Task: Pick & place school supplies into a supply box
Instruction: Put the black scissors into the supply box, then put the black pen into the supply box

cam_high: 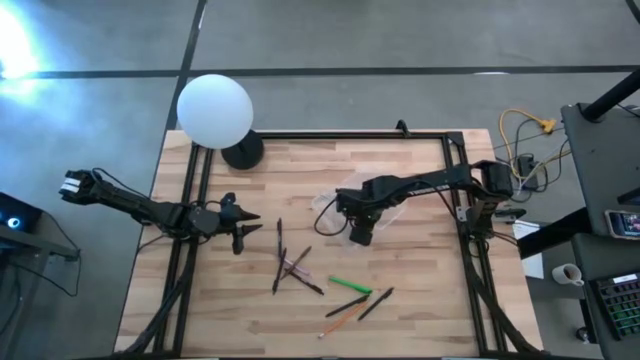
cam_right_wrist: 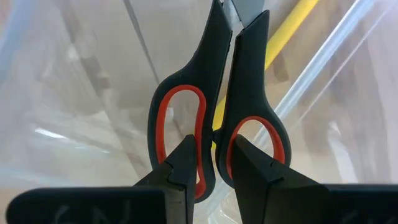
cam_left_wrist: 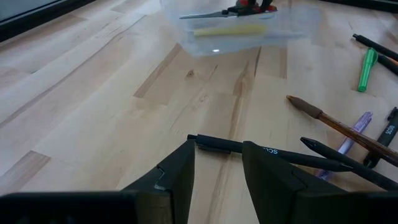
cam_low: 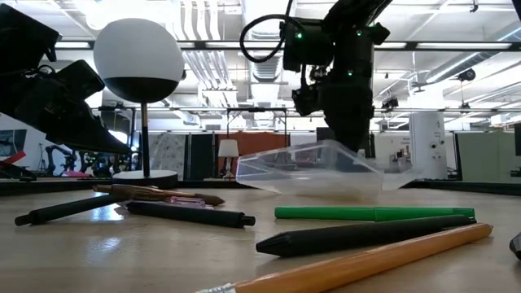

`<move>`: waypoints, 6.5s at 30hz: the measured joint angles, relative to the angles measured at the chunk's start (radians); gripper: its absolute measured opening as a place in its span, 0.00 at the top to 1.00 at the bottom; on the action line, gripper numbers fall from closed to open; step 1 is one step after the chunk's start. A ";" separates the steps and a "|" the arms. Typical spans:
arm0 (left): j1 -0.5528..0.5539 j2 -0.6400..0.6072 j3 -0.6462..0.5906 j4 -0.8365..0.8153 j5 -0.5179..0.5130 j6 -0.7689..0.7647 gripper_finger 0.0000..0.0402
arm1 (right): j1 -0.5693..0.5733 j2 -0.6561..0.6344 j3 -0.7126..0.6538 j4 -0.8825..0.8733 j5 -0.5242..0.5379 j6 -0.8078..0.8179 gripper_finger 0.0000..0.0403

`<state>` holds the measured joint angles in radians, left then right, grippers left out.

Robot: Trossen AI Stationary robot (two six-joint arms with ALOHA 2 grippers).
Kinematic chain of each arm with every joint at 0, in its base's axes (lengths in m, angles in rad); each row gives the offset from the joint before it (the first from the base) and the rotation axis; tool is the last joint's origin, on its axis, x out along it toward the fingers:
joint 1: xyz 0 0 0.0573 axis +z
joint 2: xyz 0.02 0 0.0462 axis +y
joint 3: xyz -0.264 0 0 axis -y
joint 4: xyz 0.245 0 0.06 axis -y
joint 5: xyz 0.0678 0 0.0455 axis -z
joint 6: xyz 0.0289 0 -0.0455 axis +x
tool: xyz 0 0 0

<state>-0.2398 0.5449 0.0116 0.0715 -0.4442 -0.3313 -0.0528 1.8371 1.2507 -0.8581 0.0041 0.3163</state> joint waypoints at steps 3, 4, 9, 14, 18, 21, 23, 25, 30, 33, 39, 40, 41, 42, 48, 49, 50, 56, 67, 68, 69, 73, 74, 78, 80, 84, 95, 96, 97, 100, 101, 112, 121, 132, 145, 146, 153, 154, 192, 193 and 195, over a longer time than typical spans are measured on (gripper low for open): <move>0.000 0.000 0.000 0.000 0.000 0.000 0.70 | 0.000 0.014 0.000 0.001 0.003 -0.058 0.84; 0.000 0.000 0.000 0.000 0.000 0.000 0.70 | 0.000 0.019 0.000 0.002 0.004 -0.084 0.84; 0.000 0.000 0.000 0.000 0.000 0.000 0.70 | 0.000 0.027 0.000 0.005 0.003 -0.181 0.84; 0.000 0.000 0.000 0.000 0.000 0.000 0.70 | 0.000 0.025 0.001 -0.003 0.022 -0.223 0.84; 0.000 0.000 0.000 0.000 0.000 0.000 0.70 | 0.000 0.014 0.020 -0.017 0.041 -0.223 0.84; 0.000 0.000 0.000 0.000 0.000 0.000 0.70 | -0.003 -0.002 0.046 -0.019 0.060 -0.223 0.84; 0.000 0.000 0.000 0.000 0.000 0.000 0.70 | -0.007 -0.011 0.061 -0.030 0.060 -0.236 0.84; 0.000 0.000 0.000 0.000 0.000 0.000 0.70 | -0.008 -0.014 0.069 -0.049 0.048 -0.266 0.84; 0.000 0.000 0.000 0.000 0.000 0.000 0.70 | -0.006 -0.014 0.064 -0.112 0.044 -0.325 0.84; 0.000 0.000 0.000 0.000 0.000 0.000 0.70 | -0.008 -0.014 0.052 -0.160 0.046 -0.337 0.84; 0.000 0.000 0.000 0.000 0.000 0.000 0.70 | -0.006 -0.015 0.052 -0.162 0.046 -0.414 0.84; 0.000 0.000 0.000 0.000 0.000 0.000 0.70 | -0.006 -0.015 0.052 -0.156 0.043 -0.418 0.84; 0.000 0.000 0.000 0.000 0.000 0.000 0.70 | -0.006 -0.015 0.052 -0.148 0.038 -0.423 0.84; 0.000 0.000 0.000 0.000 0.000 0.000 0.70 | -0.006 -0.015 0.052 -0.142 0.030 -0.428 0.84; 0.000 0.000 0.000 0.000 0.000 0.000 0.70 | -0.006 -0.015 0.052 -0.089 -0.058 -0.425 0.84; 0.000 0.000 0.000 0.000 0.000 0.000 0.70 | -0.006 -0.012 0.052 -0.078 -0.082 -0.418 0.84; 0.000 0.000 0.000 0.000 0.000 0.000 0.70 | -0.006 -0.009 0.053 -0.072 -0.107 -0.410 0.84; 0.000 0.000 0.000 0.000 0.000 0.000 0.70 | -0.006 0.053 0.053 -0.067 -0.213 -0.359 0.83; 0.000 0.000 0.000 0.000 0.000 0.000 0.70 | -0.008 0.135 0.053 0.043 -0.077 -0.176 0.62; 0.000 0.000 0.000 0.000 0.000 0.000 0.70 | -0.009 0.137 0.053 0.052 -0.065 -0.157 0.60; 0.000 0.000 0.000 0.000 0.000 0.000 0.70 | -0.012 0.138 0.053 0.055 -0.064 -0.142 0.58; 0.000 0.000 0.000 0.000 0.000 0.000 0.70 | -0.017 0.125 0.057 0.044 -0.089 -0.129 0.52; 0.000 0.000 0.000 0.000 0.000 0.000 0.70 | -0.016 0.116 0.059 0.035 -0.094 -0.130 0.51; 0.000 0.000 0.000 0.000 0.000 0.000 0.70 | -0.014 0.048 0.066 0.033 -0.102 -0.152 0.47; 0.000 0.000 0.000 0.000 0.000 0.000 0.70 | -0.013 0.019 0.066 0.034 -0.103 -0.172 0.46; 0.000 0.000 0.000 0.000 0.000 0.000 0.70 | -0.009 -0.026 0.065 0.029 -0.106 -0.237 0.46; 0.000 0.000 0.000 0.000 0.000 0.000 0.70 | 0.173 -0.076 0.034 -0.150 -0.104 -0.438 0.46; 0.000 0.000 0.000 0.000 0.000 0.000 0.70 | 0.195 -0.084 0.025 -0.148 -0.094 -0.445 0.46; 0.000 0.000 0.000 0.000 0.000 0.000 0.70 | 0.215 -0.092 0.016 -0.147 -0.081 -0.447 0.46; 0.000 0.000 0.000 0.000 0.000 0.000 0.70 | 0.254 -0.121 -0.030 -0.135 -0.063 -0.428 0.46; 0.000 0.000 0.000 0.000 0.000 0.000 0.70 | 0.260 -0.133 -0.049 -0.133 -0.060 -0.416 0.46; 0.000 0.000 0.000 0.104 -0.022 -0.549 0.70 | 0.450 -0.324 -0.316 0.150 -0.052 -0.359 0.46; 0.000 -0.001 0.000 0.104 -0.029 -0.770 0.70 | 0.537 -0.242 -0.362 0.334 -0.054 -0.284 0.46; 0.000 0.000 0.000 0.104 -0.028 -0.770 0.70 | 0.550 -0.133 -0.305 0.339 -0.056 -0.173 0.46; 0.001 0.000 0.000 0.104 -0.027 -0.771 0.70 | 0.616 -0.114 -0.309 0.356 -0.053 -0.159 0.46; 0.001 0.000 0.000 0.104 -0.027 -0.771 0.70 | 0.616 -0.107 -0.310 0.371 -0.053 -0.159 0.46; 0.001 0.000 0.000 0.104 -0.026 -0.771 0.70 | 0.618 -0.054 -0.306 0.399 -0.050 -0.119 0.48; 0.001 0.000 0.000 0.104 -0.026 -0.771 0.70 | 0.618 -0.049 -0.306 0.399 -0.048 -0.106 0.50; 0.000 0.000 0.002 0.082 -0.028 -0.812 0.70 | 0.592 -0.255 -0.294 0.301 0.097 0.289 0.94; 0.000 0.000 0.002 0.082 -0.027 -0.812 0.70 | 0.587 -0.271 -0.294 0.303 0.098 0.302 0.94; 0.000 0.000 0.001 0.082 -0.027 -0.813 0.70 | 0.577 -0.294 -0.292 0.300 0.098 0.323 0.94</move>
<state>-0.2394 0.5446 0.0123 0.1538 -0.4717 -1.1439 0.5243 1.5433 0.9585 -0.5579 0.1017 0.6398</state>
